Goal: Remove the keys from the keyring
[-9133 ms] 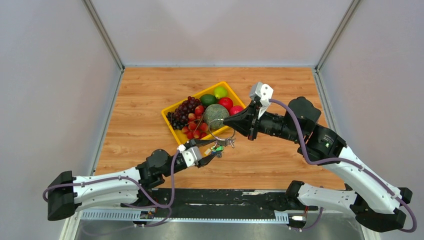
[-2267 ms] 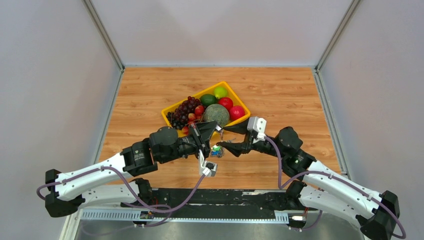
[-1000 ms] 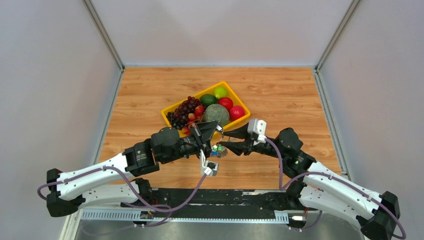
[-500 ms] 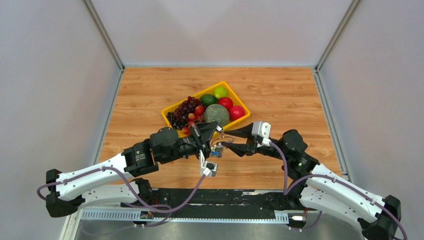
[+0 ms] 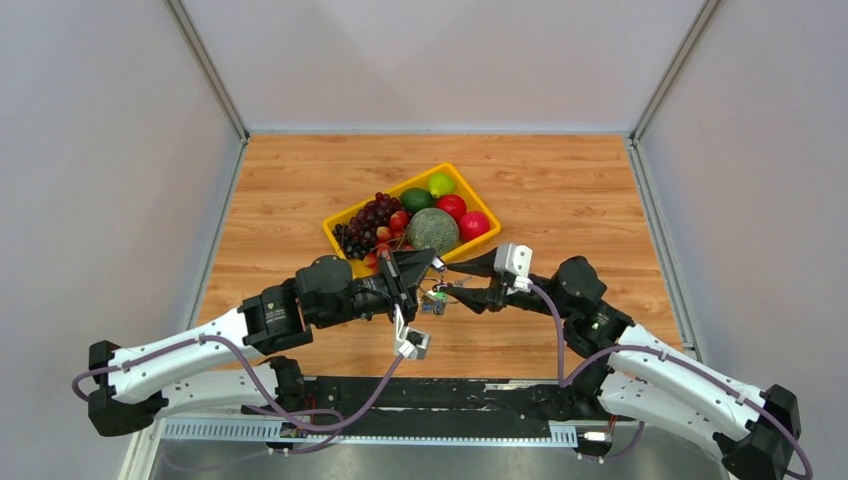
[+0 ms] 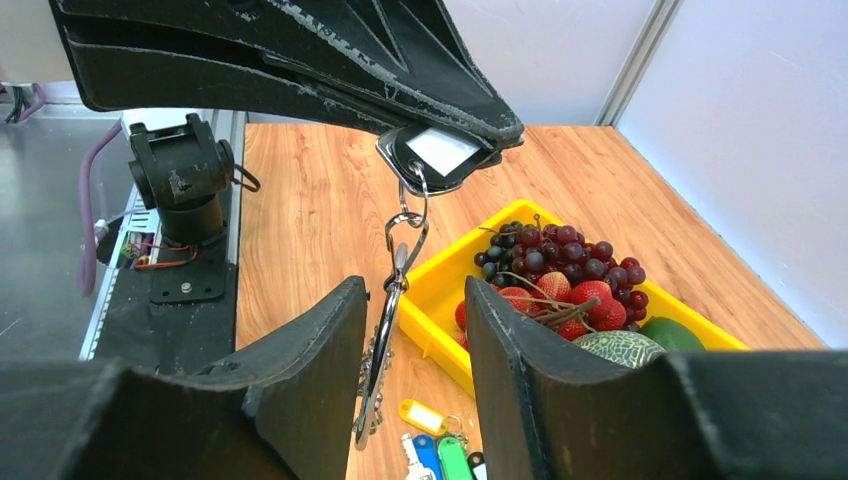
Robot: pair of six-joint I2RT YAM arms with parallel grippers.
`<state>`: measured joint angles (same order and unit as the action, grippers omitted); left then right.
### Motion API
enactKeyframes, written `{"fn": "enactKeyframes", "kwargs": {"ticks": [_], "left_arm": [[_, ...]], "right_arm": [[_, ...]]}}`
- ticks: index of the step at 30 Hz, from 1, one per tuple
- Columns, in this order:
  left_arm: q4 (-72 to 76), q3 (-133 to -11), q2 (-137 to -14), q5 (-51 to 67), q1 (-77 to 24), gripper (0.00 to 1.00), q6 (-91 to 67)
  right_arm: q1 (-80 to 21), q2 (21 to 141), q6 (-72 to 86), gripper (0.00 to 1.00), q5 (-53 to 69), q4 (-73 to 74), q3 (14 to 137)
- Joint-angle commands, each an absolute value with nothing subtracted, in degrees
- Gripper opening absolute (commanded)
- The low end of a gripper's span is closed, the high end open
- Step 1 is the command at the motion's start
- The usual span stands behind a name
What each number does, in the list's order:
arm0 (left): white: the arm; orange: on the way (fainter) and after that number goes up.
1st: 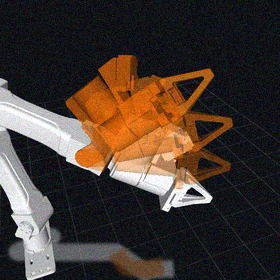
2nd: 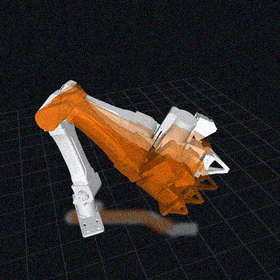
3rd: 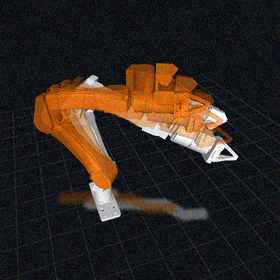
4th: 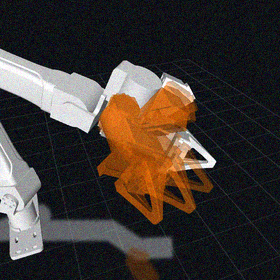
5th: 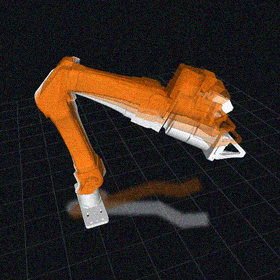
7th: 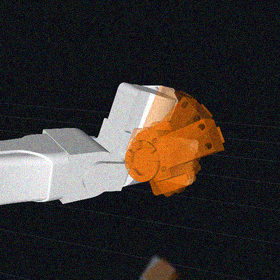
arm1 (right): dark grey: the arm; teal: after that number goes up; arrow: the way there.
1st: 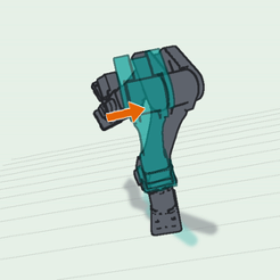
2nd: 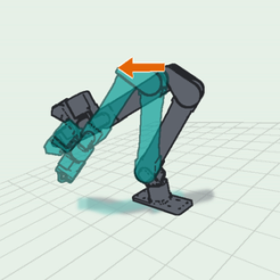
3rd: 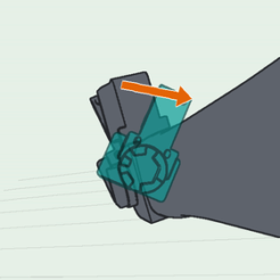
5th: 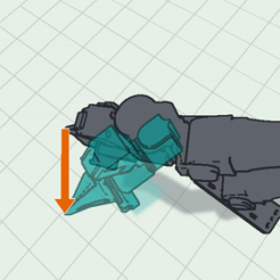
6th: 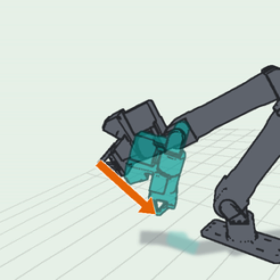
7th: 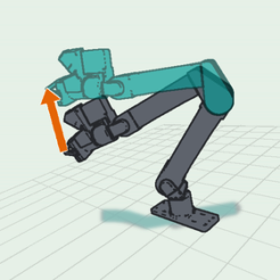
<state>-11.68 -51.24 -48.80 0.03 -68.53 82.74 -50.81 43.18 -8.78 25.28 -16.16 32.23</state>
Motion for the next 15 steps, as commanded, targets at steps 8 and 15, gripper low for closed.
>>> {"fn": "enactKeyframes", "kwargs": {"ticks": [8, 15], "left_arm": [[-10.3, -52.9, -47.9, 2.6, -68.5, 0.0, 82.0], [-10.4, -52.9, -47.7, 2.5, -68.5, 0.0, 82.0]], "right_arm": [[-50.7, 45.5, -8.8, 0.42, 29.6, -18.2, 36.1], [-50.7, 45.3, -8.6, 0.28, 30.7, -18.7, 35.8]]}}
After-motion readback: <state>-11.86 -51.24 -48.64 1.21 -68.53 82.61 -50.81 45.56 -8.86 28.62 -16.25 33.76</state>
